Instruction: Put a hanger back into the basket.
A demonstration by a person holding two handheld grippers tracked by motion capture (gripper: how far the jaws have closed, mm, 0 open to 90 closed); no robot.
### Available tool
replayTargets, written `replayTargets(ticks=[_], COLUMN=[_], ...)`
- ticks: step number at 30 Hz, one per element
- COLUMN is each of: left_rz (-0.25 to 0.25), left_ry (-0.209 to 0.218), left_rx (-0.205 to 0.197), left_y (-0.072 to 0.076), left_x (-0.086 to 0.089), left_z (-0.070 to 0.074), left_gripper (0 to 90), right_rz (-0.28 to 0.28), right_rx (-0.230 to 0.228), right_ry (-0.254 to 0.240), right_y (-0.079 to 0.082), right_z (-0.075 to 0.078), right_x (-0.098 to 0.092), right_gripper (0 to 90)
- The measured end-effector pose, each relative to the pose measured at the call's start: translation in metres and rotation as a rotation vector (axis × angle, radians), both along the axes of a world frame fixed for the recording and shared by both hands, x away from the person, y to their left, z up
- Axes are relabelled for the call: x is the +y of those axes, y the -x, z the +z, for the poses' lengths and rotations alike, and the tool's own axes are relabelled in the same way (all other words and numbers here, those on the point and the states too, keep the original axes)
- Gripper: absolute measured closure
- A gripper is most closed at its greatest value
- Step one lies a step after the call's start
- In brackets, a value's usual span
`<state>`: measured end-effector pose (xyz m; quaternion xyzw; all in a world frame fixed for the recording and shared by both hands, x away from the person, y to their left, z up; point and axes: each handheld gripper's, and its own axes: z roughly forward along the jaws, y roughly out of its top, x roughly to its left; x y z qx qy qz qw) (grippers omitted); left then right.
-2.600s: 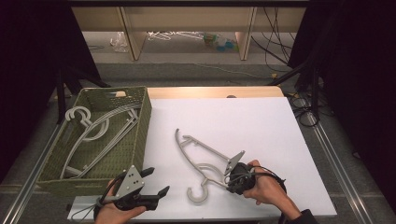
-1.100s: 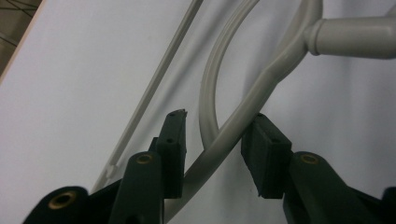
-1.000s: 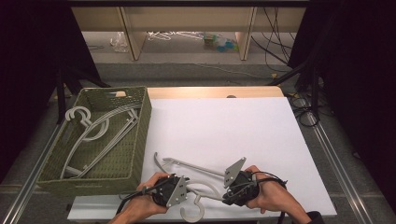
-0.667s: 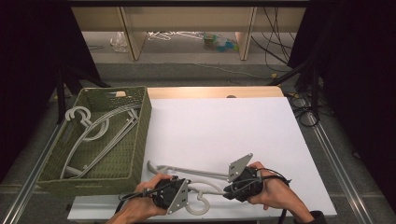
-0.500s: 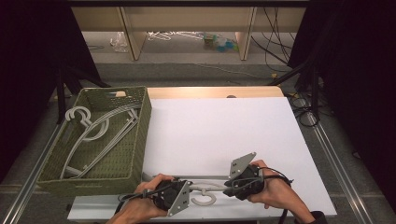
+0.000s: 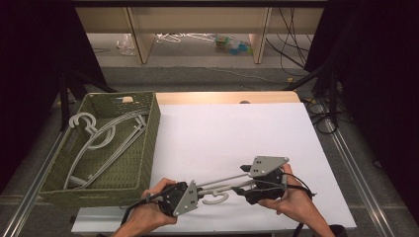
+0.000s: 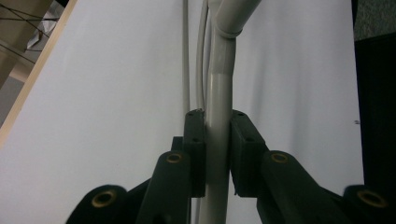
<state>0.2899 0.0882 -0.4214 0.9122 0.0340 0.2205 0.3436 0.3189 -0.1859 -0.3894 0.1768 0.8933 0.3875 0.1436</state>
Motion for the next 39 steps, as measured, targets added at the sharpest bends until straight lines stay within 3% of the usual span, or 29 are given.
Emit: replayTargets(ticks=[3,5,8,11,13,15,18,23,26,27,32,39], left_rz=[0.045,0.070,0.116,0.144,0.175,0.193,0.231,0.288,0.302,0.305,0.320,0.318], left_ry=[0.040,0.069,0.098,0.108,0.146,0.141,0.173,0.276,0.306,0.335,0.401,0.459], left_rx=[0.034,0.066,0.113,0.135,0.193,0.202,0.246,0.318,0.348,0.366,0.399,0.430], left_y=[-0.005,-0.008,-0.013,-0.019,-0.025,-0.030,-0.038,-0.046,-0.049,-0.049,-0.044,-0.033], left_x=[0.004,0.007,0.009,0.007,0.009,0.010,0.017,0.030,0.038,0.039,0.049,0.059], left_z=[0.004,0.006,0.009,0.011,0.013,0.013,0.013,0.017,0.019,0.019,0.025,0.041], left_gripper=[78.6,78.7,78.3,78.8,79.1,79.1,79.1,79.0,79.1,79.0,79.1,79.0], right_rz=[-0.022,-0.037,-0.047,-0.059,-0.068,-0.083,-0.089,-0.085,-0.096,-0.098,-0.100,-0.112], right_rx=[-0.048,-0.047,-0.053,-0.063,-0.069,-0.069,-0.063,-0.030,-0.008,0.005,0.005,0.016], right_ry=[-0.070,-0.102,-0.127,-0.143,-0.158,-0.165,-0.193,-0.207,-0.217,-0.217,-0.212,-0.231], right_y=[0.001,0.001,0.002,0.003,0.004,0.005,0.006,0.009,0.010,0.010,0.012,0.017], right_z=[0.008,0.010,0.012,0.015,0.015,0.016,0.016,0.007,0.001,0.000,-0.006,-0.009], right_x=[-0.001,-0.003,-0.005,-0.006,-0.007,-0.008,-0.009,-0.012,-0.014,-0.015,-0.017,-0.023], right_gripper=[30.6,29.3,28.4,27.9,27.9,28.0,28.0,28.0,27.5,27.3,27.0,26.8])
